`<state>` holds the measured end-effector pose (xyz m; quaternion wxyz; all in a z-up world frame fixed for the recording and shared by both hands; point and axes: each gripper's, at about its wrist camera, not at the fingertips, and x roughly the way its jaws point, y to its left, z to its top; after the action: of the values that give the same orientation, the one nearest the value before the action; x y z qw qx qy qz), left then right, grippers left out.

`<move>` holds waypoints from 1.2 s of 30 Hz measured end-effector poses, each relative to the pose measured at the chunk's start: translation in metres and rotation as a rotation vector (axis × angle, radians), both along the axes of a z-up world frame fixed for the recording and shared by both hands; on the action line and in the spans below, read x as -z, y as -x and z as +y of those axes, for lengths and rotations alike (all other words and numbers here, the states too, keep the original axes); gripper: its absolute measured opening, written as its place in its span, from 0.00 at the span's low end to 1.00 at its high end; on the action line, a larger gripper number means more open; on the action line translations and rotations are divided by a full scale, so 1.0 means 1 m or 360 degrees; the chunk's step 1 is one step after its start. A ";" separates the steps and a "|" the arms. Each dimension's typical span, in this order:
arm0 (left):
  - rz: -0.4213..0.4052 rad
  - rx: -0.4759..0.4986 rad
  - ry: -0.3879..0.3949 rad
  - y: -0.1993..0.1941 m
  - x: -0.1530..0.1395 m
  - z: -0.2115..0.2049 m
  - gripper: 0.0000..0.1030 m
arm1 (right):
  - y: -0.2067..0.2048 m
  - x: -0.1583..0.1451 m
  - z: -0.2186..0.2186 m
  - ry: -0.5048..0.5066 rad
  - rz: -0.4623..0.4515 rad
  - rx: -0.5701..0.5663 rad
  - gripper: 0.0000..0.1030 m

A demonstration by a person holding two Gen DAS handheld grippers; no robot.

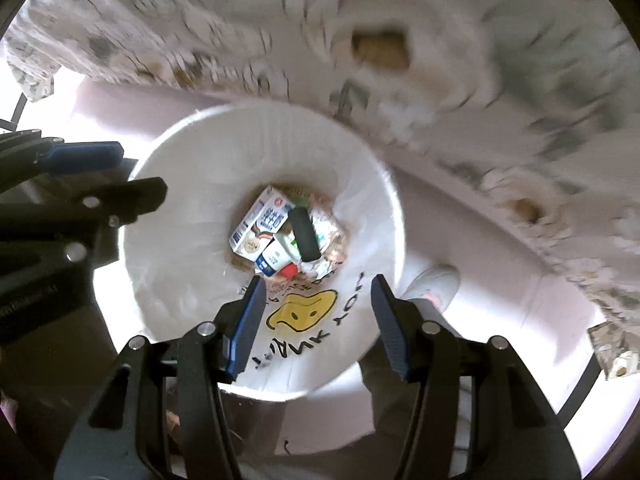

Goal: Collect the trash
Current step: 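Raise both open tools up away from the bin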

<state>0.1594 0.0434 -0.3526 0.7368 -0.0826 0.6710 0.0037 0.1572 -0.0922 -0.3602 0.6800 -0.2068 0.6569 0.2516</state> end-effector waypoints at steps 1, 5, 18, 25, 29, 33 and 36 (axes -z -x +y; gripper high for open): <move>-0.0017 -0.0006 0.0009 0.002 -0.008 0.002 0.50 | 0.001 -0.013 -0.002 -0.0032 -0.0020 0.0000 0.54; -0.0114 0.0012 0.0001 0.011 -0.049 0.006 0.50 | 0.006 -0.053 -0.010 -0.0118 -0.0099 0.0028 0.63; -0.0624 0.0091 -0.0209 0.049 -0.188 0.004 0.69 | 0.039 -0.187 -0.028 -0.0304 -0.0456 0.0001 0.69; -0.0761 0.0100 -0.0243 0.076 -0.227 -0.006 0.83 | 0.060 -0.226 -0.040 -0.0356 -0.0553 0.0029 0.73; -0.0843 0.0136 -0.0299 0.096 -0.247 -0.013 0.87 | 0.076 -0.240 -0.047 -0.0392 -0.0604 0.0037 0.74; -0.0936 0.0171 -0.0367 0.120 -0.266 -0.021 0.89 | 0.098 -0.262 -0.057 -0.0382 -0.0750 0.0042 0.77; -0.0960 0.0215 -0.0417 0.137 -0.273 -0.028 0.89 | 0.113 -0.272 -0.069 -0.0431 -0.0793 0.0100 0.78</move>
<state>0.0225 0.0155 -0.0794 0.9052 0.0601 0.4204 0.0165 0.0441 -0.1611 -0.0878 0.8494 -0.1491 0.4361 0.2572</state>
